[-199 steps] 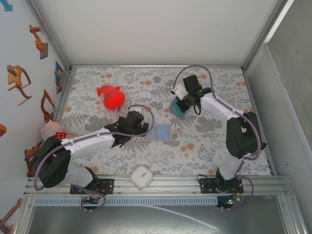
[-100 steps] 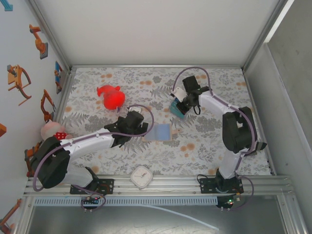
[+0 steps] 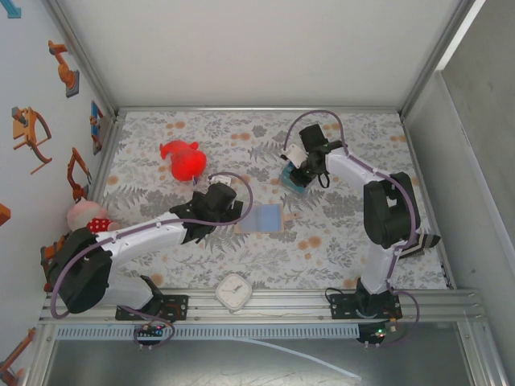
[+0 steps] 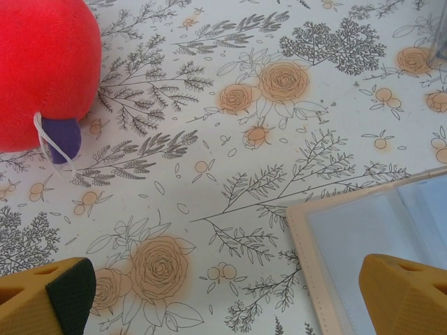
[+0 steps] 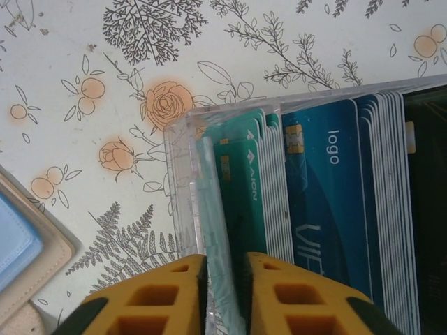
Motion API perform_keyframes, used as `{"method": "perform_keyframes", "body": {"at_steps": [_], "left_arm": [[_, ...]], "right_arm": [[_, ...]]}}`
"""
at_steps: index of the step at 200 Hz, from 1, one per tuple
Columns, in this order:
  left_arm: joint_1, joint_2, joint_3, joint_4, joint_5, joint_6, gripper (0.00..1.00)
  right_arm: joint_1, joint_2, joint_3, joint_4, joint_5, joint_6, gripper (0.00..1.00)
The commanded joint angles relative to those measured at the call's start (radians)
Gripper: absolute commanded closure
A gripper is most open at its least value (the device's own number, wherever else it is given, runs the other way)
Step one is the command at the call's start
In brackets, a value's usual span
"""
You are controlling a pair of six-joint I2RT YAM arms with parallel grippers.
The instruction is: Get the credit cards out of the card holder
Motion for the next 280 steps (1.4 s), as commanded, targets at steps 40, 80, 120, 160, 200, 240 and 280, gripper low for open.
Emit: {"method": "perform_keyframes", "body": {"at_steps": [40, 80, 120, 160, 200, 240, 280], "left_arm": [[0.015, -0.051, -0.01, -0.044, -0.063, -0.004, 0.03], [0.028, -0.087, -0.024, -0.051, -0.117, -0.004, 0.03], [0.066, -0.175, -0.074, -0.018, -0.13, 0.002, 0.03], [0.152, -0.288, -0.138, 0.0, -0.153, -0.002, 0.03], [0.23, -0.365, -0.193, 0.04, -0.244, 0.016, 0.03], [0.296, -0.423, -0.252, 0.145, -0.27, 0.085, 0.03], [0.382, -0.422, -0.285, 0.256, -0.295, 0.179, 0.03]], "right_arm": [[-0.007, -0.123, -0.02, -0.002, 0.056, 0.033, 0.77], [-0.008, -0.26, -0.136, 0.091, 0.106, 0.103, 0.73], [-0.008, -0.43, -0.271, 0.175, 0.192, 0.204, 0.67], [-0.008, -0.592, -0.411, 0.243, 0.326, 0.317, 0.64], [-0.01, -0.752, -0.561, 0.341, 0.483, 0.412, 0.56], [-0.011, -0.899, -0.676, 0.416, 0.631, 0.5, 0.27], [-0.014, -1.04, -0.857, 0.623, 0.736, 0.459, 0.01]]}}
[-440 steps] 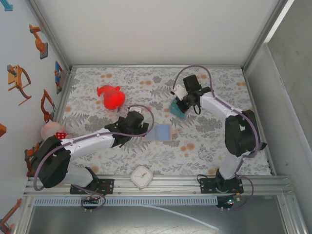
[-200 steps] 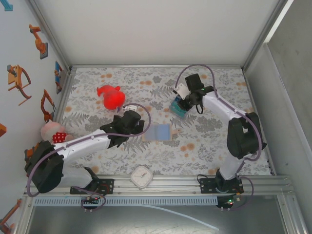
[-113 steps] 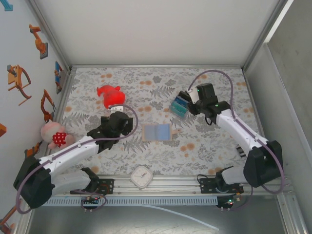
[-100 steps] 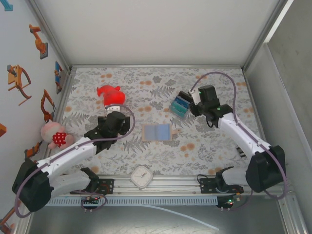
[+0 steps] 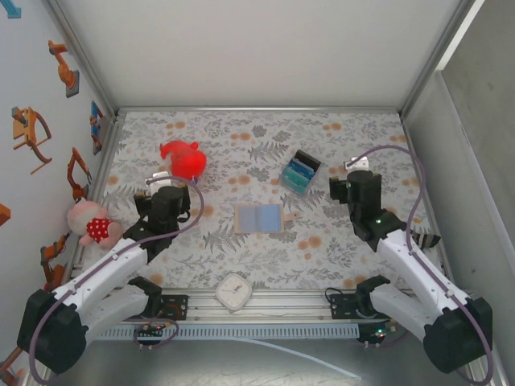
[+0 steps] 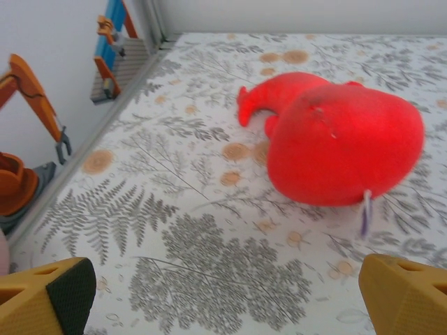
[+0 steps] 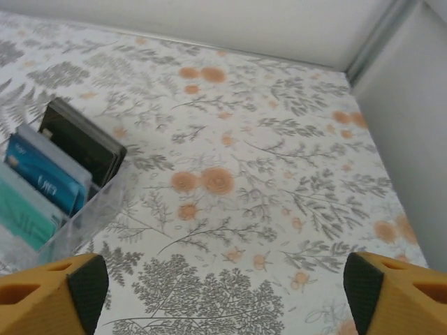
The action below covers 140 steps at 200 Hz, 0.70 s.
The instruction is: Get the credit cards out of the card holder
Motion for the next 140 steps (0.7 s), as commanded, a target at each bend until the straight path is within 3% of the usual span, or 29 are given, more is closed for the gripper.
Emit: {"method": "perform_keyframes", "body": {"at_steps": [1, 31, 91, 140], "left_arm": [[0.046, -0.007, -0.023, 0.111, -0.042, 0.082, 0.03], [0.123, -0.001, -0.11, 0.32, 0.061, 0.174, 0.03], [0.292, 0.08, -0.203, 0.591, 0.317, 0.272, 0.03], [0.4, 0.264, -0.212, 0.771, 0.447, 0.275, 0.03]], "right_arm": [[-0.006, -0.075, -0.107, 0.187, 0.112, -0.006, 0.01], [-0.006, -0.187, -0.288, 0.404, 0.201, -0.007, 0.01], [-0.027, -0.237, -0.398, 0.499, 0.326, 0.014, 0.01], [-0.095, -0.175, -0.448, 0.608, 0.243, 0.01, 0.01]]}}
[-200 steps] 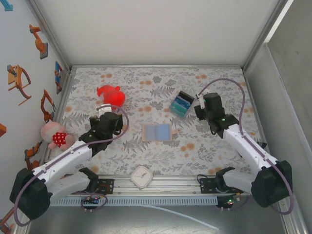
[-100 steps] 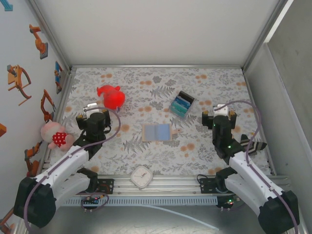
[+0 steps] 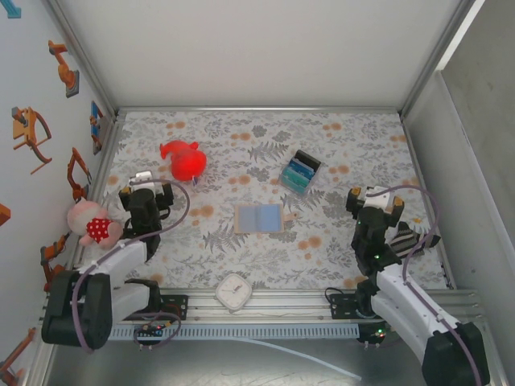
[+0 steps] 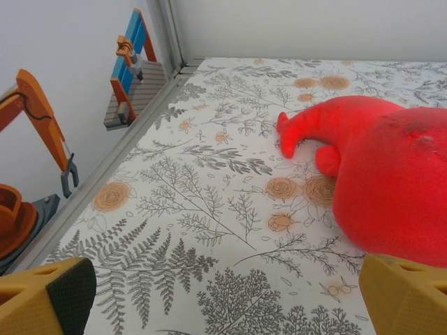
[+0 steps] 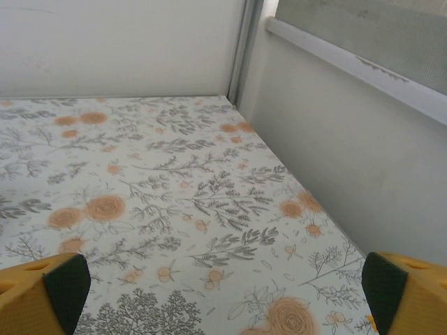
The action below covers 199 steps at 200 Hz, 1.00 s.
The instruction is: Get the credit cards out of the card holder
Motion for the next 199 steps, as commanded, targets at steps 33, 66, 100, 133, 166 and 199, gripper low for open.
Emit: {"method": "perform_keyframes", "body": {"at_steps": [33, 66, 100, 133, 166, 199], "left_arm": [[0.034, 0.187, -0.02, 0.29, 0.113, 0.044, 0.03], [0.038, 0.303, -0.047, 0.457, 0.16, 0.037, 0.03], [0.038, 0.444, -0.018, 0.546, 0.207, 0.059, 0.03], [0.12, 0.414, 0.118, 0.232, 0.338, 0.0, 0.03], [0.166, 0.403, 0.129, 0.197, 0.419, -0.03, 0.03], [0.156, 0.411, 0.128, 0.21, 0.402, -0.024, 0.03]], "right_arm": [[-0.067, 0.091, -0.002, 0.156, -0.041, 0.021, 0.01], [-0.117, 0.171, 0.009, 0.188, -0.082, 0.041, 0.01], [-0.166, 0.283, 0.025, 0.247, -0.136, 0.037, 0.01], [-0.213, 0.392, 0.034, 0.344, -0.216, 0.03, 0.01], [-0.254, 0.504, 0.054, 0.445, -0.301, 0.021, 0.01], [-0.284, 0.64, 0.087, 0.539, -0.379, 0.024, 0.01]]}}
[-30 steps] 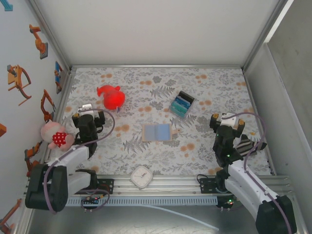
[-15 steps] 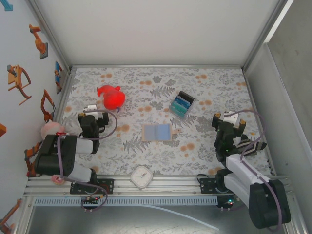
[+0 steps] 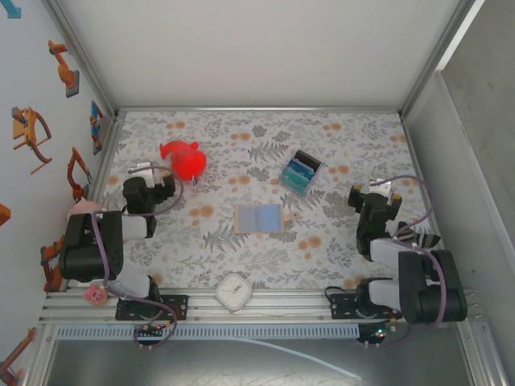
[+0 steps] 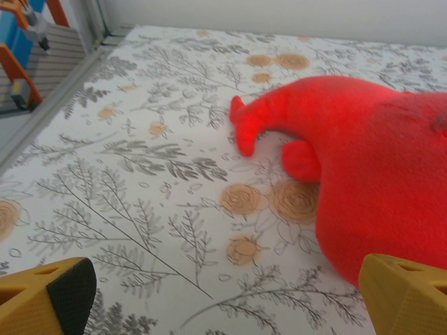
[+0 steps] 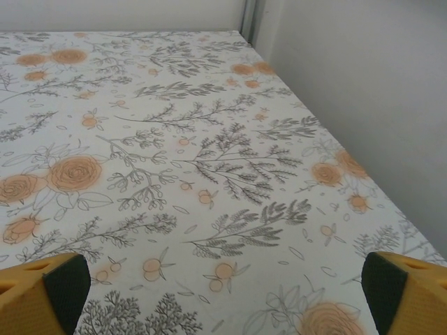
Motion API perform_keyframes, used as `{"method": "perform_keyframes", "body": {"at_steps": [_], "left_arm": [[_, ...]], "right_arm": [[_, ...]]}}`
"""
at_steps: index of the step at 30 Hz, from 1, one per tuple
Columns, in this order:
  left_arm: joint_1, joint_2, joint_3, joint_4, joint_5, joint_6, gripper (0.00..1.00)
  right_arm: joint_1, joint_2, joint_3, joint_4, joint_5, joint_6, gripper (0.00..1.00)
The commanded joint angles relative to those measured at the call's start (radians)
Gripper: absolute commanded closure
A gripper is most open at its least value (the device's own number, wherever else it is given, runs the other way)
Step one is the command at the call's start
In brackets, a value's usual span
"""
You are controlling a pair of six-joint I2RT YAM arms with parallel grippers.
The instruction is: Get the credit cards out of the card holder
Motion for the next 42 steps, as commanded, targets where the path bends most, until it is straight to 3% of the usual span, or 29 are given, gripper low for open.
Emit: {"method": "perform_keyframes", "body": {"at_steps": [1, 8, 13, 18, 42], "left_arm": [[-0.007, -0.009, 0.006, -0.029, 0.029, -0.014, 0.03], [-0.01, -0.011, 0.008, -0.035, 0.021, -0.01, 0.03], [-0.013, -0.01, 0.008, -0.035, 0.016, -0.007, 0.03], [-0.016, -0.01, 0.008, -0.036, 0.013, -0.007, 0.03], [-0.016, -0.011, 0.009, -0.037, 0.012, -0.008, 0.03]], "right_arm": [[-0.023, 0.077, 0.047, 0.136, -0.082, 0.003, 0.01], [-0.033, 0.257, 0.095, 0.21, -0.14, 0.003, 0.01], [-0.056, 0.26, 0.144, 0.121, -0.167, 0.028, 0.01], [-0.091, 0.261, 0.17, 0.074, -0.365, -0.009, 0.01], [-0.094, 0.262, 0.17, 0.076, -0.369, -0.01, 0.0]]}}
